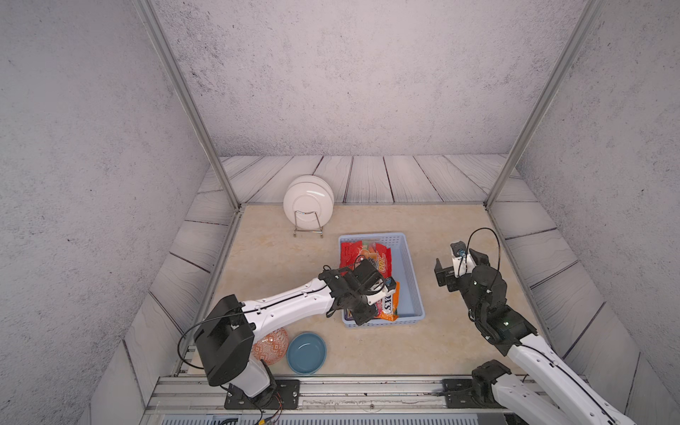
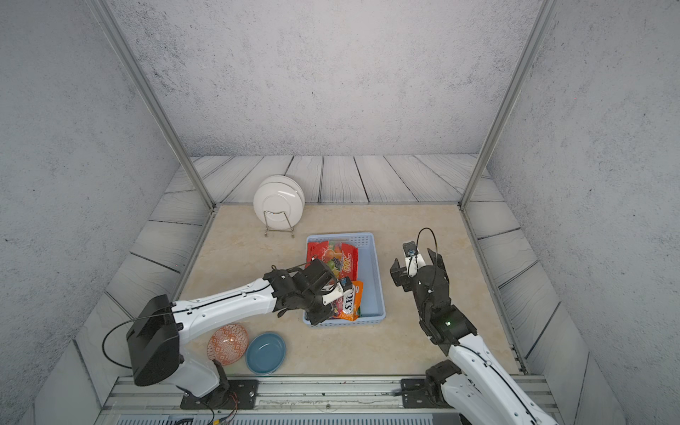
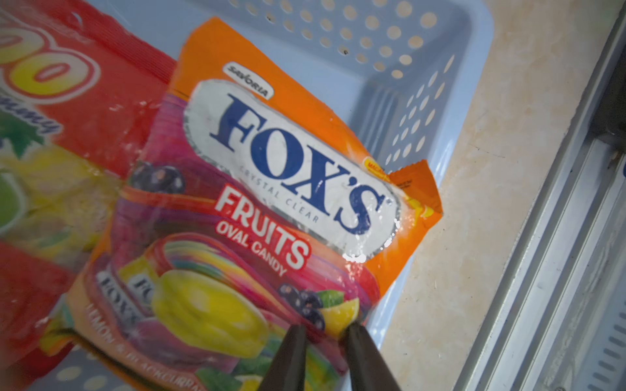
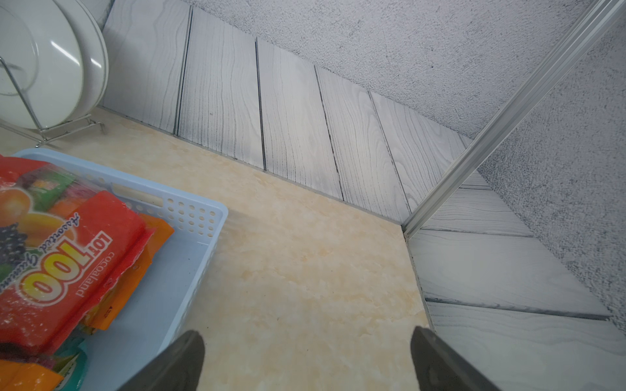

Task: Put the candies in the basket
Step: Place the candy in the basket.

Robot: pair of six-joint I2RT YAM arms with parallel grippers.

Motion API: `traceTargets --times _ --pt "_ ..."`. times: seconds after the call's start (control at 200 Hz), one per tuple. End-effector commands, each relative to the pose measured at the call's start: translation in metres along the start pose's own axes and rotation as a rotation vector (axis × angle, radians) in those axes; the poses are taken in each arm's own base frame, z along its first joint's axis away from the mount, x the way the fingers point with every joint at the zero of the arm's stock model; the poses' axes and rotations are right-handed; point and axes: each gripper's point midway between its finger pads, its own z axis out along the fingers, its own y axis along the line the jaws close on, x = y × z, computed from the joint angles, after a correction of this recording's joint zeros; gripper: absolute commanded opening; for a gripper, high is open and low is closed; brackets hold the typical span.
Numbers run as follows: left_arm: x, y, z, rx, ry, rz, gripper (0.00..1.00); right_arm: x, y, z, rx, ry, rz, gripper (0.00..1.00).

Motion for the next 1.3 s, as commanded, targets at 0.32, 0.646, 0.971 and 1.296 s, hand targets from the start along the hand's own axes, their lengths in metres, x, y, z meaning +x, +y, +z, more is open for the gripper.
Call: traceTargets --times 0.32,0.646,0.971,1.296 --pt "-0.007 -0.005 -0.001 0.041 -0.004 -0.075 0.32 -0.005 -0.003 -0.004 0.007 -0.033 0.005 0.99" --pt "-0.012 0.019 -0.042 -0.042 -0.122 -0.053 0.59 -0.001 -0.002 -0.002 0.004 -0.006 0.003 0.99" --pt "-0.006 0.086 -0.096 -0.165 -0.253 -0.201 0.75 0.003 0.002 0.003 -0.01 0.023 0.016 0.99" --pt "0.025 0.174 -0.16 -0.443 -0.335 -0.372 0.98 -0.022 -0.002 0.011 -0.022 0.022 0.119 0.99"
